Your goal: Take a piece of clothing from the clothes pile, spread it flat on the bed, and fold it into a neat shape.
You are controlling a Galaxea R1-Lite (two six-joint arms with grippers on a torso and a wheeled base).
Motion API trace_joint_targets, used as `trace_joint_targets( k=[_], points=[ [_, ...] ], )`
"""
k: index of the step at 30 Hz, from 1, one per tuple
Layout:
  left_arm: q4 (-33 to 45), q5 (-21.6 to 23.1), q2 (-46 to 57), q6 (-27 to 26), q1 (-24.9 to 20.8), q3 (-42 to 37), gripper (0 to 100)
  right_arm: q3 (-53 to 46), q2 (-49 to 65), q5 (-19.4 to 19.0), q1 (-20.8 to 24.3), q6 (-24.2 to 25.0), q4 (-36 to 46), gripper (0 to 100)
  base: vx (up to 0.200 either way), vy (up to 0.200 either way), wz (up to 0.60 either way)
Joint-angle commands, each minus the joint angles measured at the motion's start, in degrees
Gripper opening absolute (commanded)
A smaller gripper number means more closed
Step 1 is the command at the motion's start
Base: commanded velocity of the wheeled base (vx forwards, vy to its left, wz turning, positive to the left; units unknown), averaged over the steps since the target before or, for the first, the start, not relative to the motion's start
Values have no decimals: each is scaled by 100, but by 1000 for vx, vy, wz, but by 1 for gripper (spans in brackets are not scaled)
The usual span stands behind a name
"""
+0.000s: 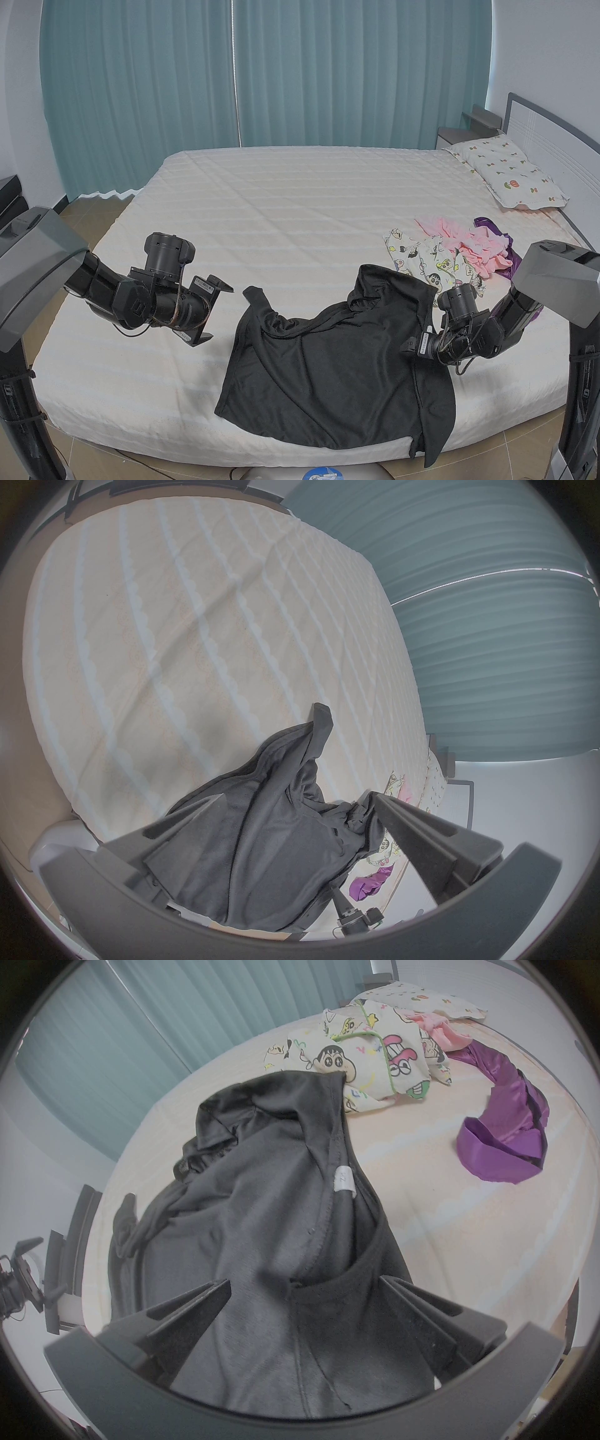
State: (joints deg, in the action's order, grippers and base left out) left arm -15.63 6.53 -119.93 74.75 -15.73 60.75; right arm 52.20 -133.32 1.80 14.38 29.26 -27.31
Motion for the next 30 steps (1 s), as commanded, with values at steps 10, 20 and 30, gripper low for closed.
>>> trace_joint_targets(
  k=[10, 20, 30],
  points=[
    [-2, -3, -30, 4, -1, 7, 100, -377, 78, 74, -199, -166, 41, 0, 0, 0, 0],
    [34, 6, -39, 4, -18, -1, 100, -1054, 763, -40, -1122, -518, -29, 0, 0, 0, 0],
    [16, 23, -83, -49, -264, -256, 100, -1476, 1141, -813, -2247, -1115, -38, 0, 0, 0, 0]
  ],
)
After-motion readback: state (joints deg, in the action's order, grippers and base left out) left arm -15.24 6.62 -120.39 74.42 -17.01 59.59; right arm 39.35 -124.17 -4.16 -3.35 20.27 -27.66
